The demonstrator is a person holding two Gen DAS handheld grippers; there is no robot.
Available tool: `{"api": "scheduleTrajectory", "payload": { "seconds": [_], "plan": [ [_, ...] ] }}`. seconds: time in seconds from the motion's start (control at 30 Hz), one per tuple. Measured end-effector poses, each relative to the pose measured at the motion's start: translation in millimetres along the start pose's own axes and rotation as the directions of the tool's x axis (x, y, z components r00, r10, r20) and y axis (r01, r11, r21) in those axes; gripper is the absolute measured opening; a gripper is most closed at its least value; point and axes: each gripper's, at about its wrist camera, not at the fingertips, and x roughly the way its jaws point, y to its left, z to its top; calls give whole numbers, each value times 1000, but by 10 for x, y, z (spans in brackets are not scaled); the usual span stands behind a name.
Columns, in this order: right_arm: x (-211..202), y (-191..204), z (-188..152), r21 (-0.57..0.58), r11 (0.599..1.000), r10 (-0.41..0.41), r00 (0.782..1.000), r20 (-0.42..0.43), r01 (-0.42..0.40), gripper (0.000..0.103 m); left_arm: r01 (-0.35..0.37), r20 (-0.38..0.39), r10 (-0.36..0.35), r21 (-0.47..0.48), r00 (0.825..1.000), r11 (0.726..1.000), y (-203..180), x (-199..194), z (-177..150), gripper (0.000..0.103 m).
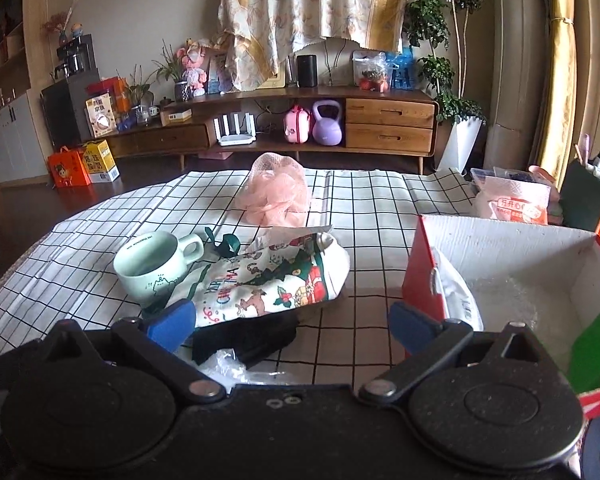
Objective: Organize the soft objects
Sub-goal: 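Withdraw both tools from the red box toward the patterned bag, then grasp the Christmas-print tote bag with the right tool while the left tool grasps the clear plastic bag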
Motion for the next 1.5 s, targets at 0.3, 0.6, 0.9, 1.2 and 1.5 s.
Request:
{"api": "scheduleTrajectory", "payload": {
  "seconds": [0.3, 0.6, 0.9, 1.2, 1.5],
  "plan": [
    [497, -6, 105, 32, 999, -23, 999, -45, 25, 102, -12, -9, 12, 63, 1000, 998, -4, 343, -21, 103],
    [954, -198, 118, 207, 978, -18, 994, -112, 41, 99, 2, -39, 3, 119, 999, 993, -101, 617, -62, 98],
    [1186, -408, 46, 379, 924, 14, 991, -135, 38, 89, -18, -50, 25, 136, 998, 991, -55, 783, -57, 75],
    [1219, -387, 26, 426, 905, 51, 990, -130, 10, 67, -25, -43, 35, 219, 998, 975, -162, 806, -120, 46],
    [1038, -359, 89, 445, 896, 39, 997, -67, -5, 41, -49, -31, 56, 199, 998, 979, -130, 760, -104, 39]
  ]
}}
